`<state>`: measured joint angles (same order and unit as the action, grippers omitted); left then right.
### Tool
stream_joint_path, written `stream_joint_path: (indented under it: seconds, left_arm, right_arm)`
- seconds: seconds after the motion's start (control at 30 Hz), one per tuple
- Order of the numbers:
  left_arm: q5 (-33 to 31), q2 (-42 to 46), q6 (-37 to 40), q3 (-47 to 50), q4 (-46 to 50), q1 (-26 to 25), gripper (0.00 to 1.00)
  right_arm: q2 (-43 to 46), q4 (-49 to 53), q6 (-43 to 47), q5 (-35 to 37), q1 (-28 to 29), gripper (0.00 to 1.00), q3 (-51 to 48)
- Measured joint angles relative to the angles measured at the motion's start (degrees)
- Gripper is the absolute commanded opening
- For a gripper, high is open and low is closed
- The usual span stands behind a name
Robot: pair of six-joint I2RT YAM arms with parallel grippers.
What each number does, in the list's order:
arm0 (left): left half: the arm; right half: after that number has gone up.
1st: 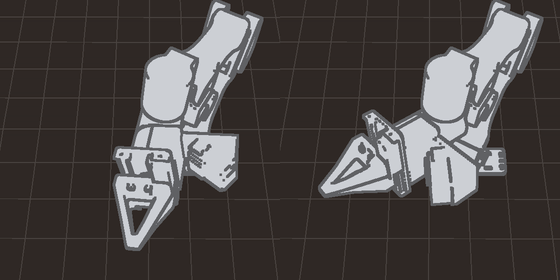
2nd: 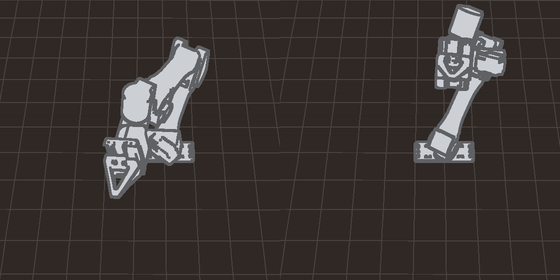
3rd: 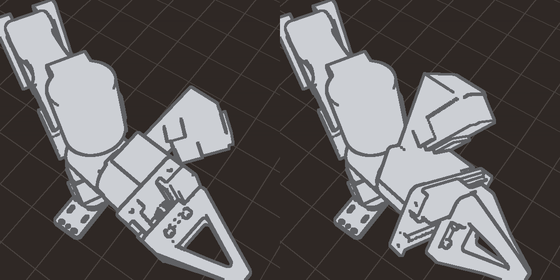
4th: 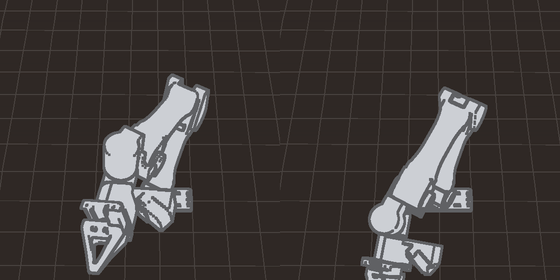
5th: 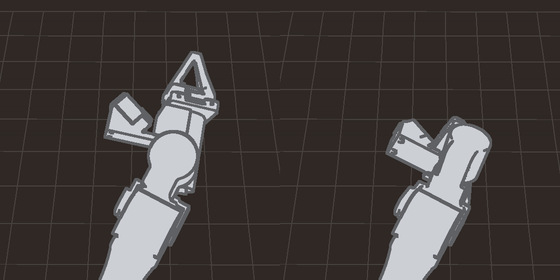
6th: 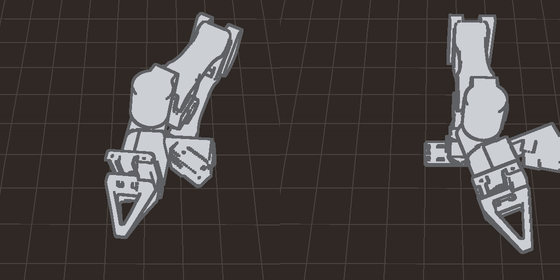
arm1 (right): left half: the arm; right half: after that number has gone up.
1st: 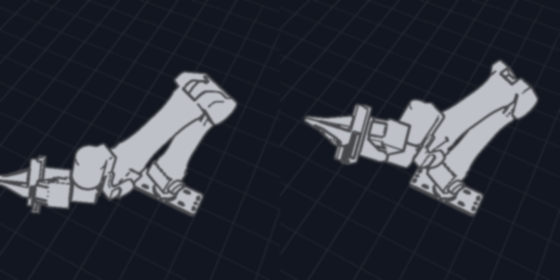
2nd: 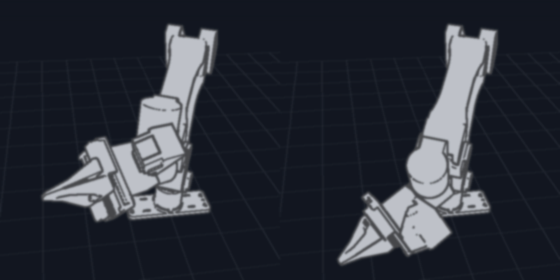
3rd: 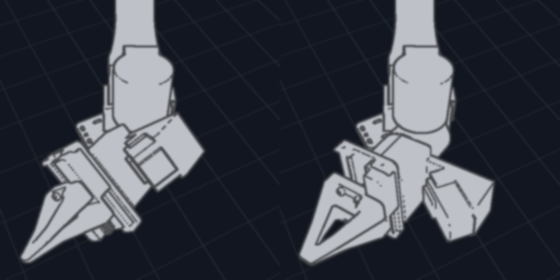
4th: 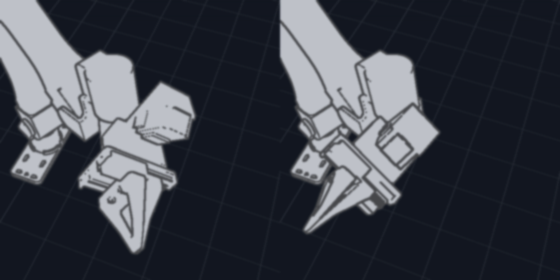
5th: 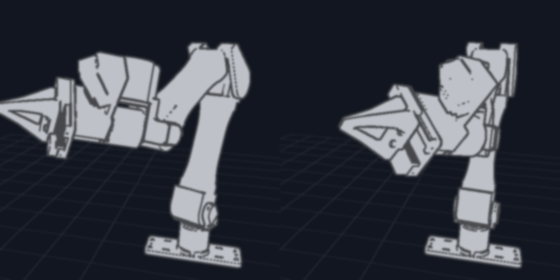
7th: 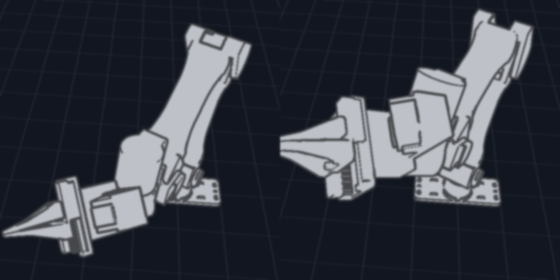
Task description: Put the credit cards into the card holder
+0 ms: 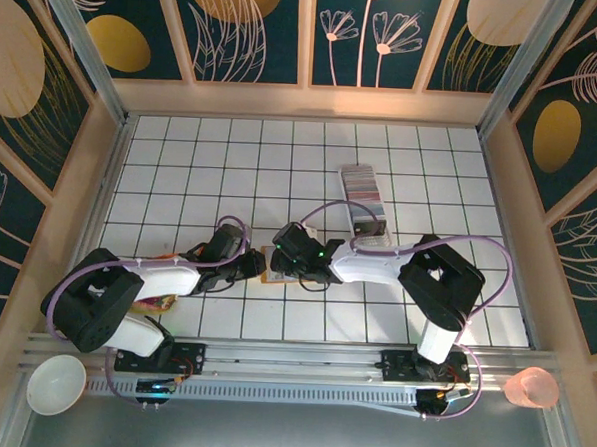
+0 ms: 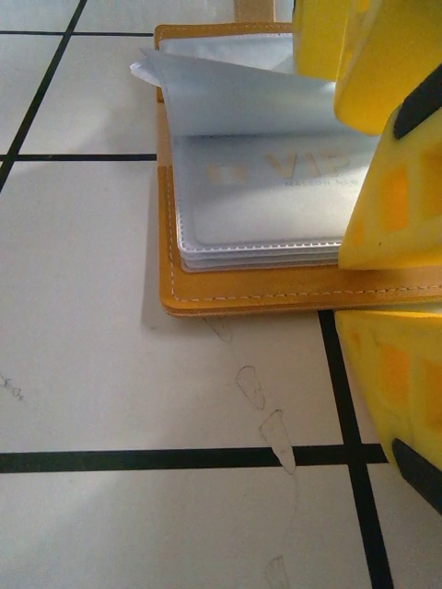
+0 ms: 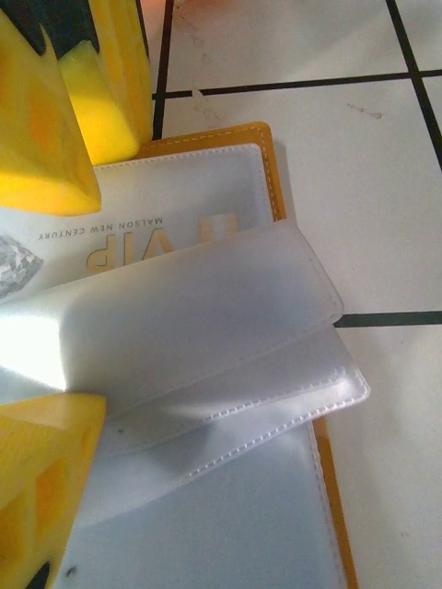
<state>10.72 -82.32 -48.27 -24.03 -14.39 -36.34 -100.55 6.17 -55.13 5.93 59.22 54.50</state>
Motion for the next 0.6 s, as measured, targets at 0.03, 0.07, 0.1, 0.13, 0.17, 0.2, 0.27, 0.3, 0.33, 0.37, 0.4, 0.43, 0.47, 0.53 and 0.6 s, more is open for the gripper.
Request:
stream_joint_path:
  seconds: [0.03,0.07,0.1,0.13,0.17,0.2,0.27,0.3,0.33,0.37,0.4,0.43,0.47,0.53,0.6]
  left_arm:
    - [0.0,0.0,-0.02,0.07,-0.07,0.0,0.18]
    - [0.0,0.04,-0.04,0.11,-0.17,0.0,0.18]
    - [0.0,0.04,-0.17,0.15,-0.22,0.0,0.18]
    - [0.0,0.04,-0.22,0.2,-0.33,0.0,0.17]
    - [0.0,0.04,-0.24,0.26,-0.39,0.02,0.17]
    - [0.0,0.07,-0.31,0.26,-0.42,0.0,0.17]
    - [-0.02,0.09,-0.42,0.28,-0.39,0.0,0.17]
    - [-0.02,0.09,-0.42,0.33,-0.39,0.02,0.16]
    - [-0.02,0.15,-0.44,0.37,-0.44,0.02,0.16]
    - [0.0,0.2,-0.44,0.42,-0.44,0.02,0.16]
    - [0.0,0.26,-0.46,0.48,-0.44,0.0,0.16]
    - [0.13,0.33,-0.48,0.52,-0.42,0.0,0.15]
    - [0.17,0.37,-0.48,0.61,-0.42,-0.04,0.14]
    - [0.24,0.52,-0.79,0.81,-0.44,-0.07,0.13]
    - [0.24,0.76,-1.05,1.03,-0.42,-0.09,0.11]
  right_arm:
    - [0.0,-0.7,-0.33,0.0,0.02,0.52,-0.37]
    - [0.02,-1.18,-0.52,0.0,0.02,0.52,-0.66]
    - [0.11,-1.79,-0.74,-0.02,0.02,0.52,-0.94]
    - [0.22,-2.51,-0.9,-0.07,0.02,0.52,-1.22]
    - [0.33,-3.3,-0.96,-0.31,0.02,0.52,-1.51]
    - [0.44,-4.39,-1.14,-0.72,0.02,0.52,-1.84]
    - [0.44,-5.75,-1.25,-1.4,0.02,0.51,-1.97]
    - [0.44,-6.43,-1.36,-1.57,0.02,0.51,-1.97]
    - [0.44,-7.32,-1.4,-1.86,0.04,0.51,-1.97]
    - [0.44,-7.93,-1.42,-2.21,0.07,0.51,-1.97]
    - [0.44,-8.59,-1.62,-2.49,0.13,0.51,-1.97]
    - [0.44,-9.38,-1.81,-2.86,0.2,0.51,-1.97]
    - [0.44,-10.05,-1.95,-3.06,0.28,0.5,-1.97]
    - [0.44,-11.52,-2.38,-3.48,0.5,0.5,-2.05]
    - [0.44,-12.92,-2.69,-3.93,0.57,0.5,-2.51]
